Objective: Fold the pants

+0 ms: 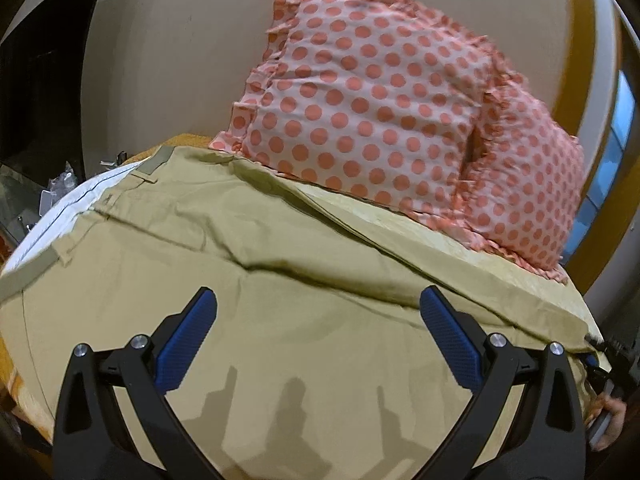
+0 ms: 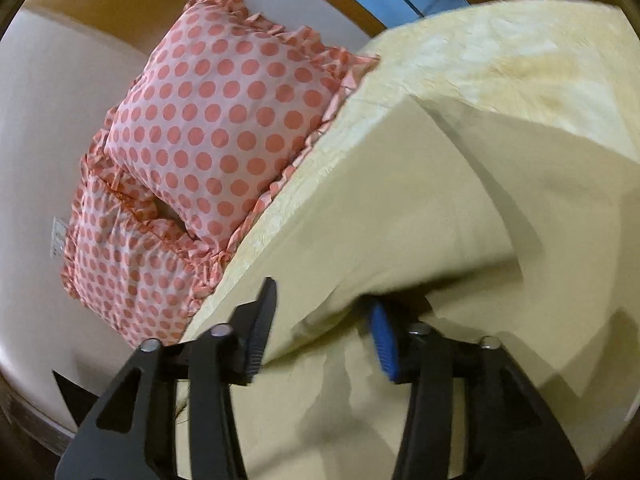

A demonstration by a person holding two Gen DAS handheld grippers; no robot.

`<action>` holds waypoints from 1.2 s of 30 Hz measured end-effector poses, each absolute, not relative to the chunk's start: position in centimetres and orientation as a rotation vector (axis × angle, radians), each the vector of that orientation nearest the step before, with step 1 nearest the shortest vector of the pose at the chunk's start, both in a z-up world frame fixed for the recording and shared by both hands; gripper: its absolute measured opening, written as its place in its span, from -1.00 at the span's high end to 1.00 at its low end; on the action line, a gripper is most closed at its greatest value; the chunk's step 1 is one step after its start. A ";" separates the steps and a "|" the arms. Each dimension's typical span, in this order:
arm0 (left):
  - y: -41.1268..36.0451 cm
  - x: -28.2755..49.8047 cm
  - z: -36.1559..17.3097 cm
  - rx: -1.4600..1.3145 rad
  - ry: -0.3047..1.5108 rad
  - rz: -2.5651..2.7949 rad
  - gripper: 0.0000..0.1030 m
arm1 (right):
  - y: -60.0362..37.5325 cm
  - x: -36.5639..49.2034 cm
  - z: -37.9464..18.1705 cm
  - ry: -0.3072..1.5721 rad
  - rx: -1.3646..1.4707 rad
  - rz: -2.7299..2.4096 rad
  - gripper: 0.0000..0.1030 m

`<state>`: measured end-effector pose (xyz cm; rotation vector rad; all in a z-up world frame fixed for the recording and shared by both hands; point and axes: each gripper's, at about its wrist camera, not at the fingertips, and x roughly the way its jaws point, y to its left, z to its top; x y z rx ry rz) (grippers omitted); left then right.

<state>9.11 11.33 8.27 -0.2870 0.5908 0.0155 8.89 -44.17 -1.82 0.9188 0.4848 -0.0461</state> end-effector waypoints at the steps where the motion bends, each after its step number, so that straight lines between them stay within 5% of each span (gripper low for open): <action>1: 12.0 10.6 8.5 -0.310 0.612 -0.006 -0.96 | -44.7 8.2 -1.8 0.440 0.943 -0.014 0.96; 8: 14.8 19.4 8.4 -0.367 0.707 0.046 -0.96 | -44.9 4.2 0.8 0.280 0.849 0.037 0.96; 13: 16.0 27.4 5.6 -0.427 0.898 0.112 -0.58 | -45.3 4.3 0.4 0.267 0.857 0.060 0.96; 16: 17.1 30.3 3.9 -0.468 0.959 0.175 0.10 | -45.2 4.7 0.5 0.269 0.872 0.063 0.96; 17: 17.7 30.8 3.3 -0.509 0.970 0.173 0.73 | -45.2 4.9 0.7 0.268 0.870 0.063 0.96; 18: 18.1 30.7 3.1 -0.538 0.968 0.167 0.86 | -45.3 5.0 0.8 0.266 0.865 0.061 0.96; 26: 18.1 13.8 8.5 -0.473 0.714 0.073 0.87 | -46.7 0.5 1.1 0.247 0.823 -0.008 0.96; 36: 18.0 -0.6 2.8 -0.525 0.784 0.089 0.84 | -47.7 -3.1 -2.6 0.314 0.845 -0.116 0.96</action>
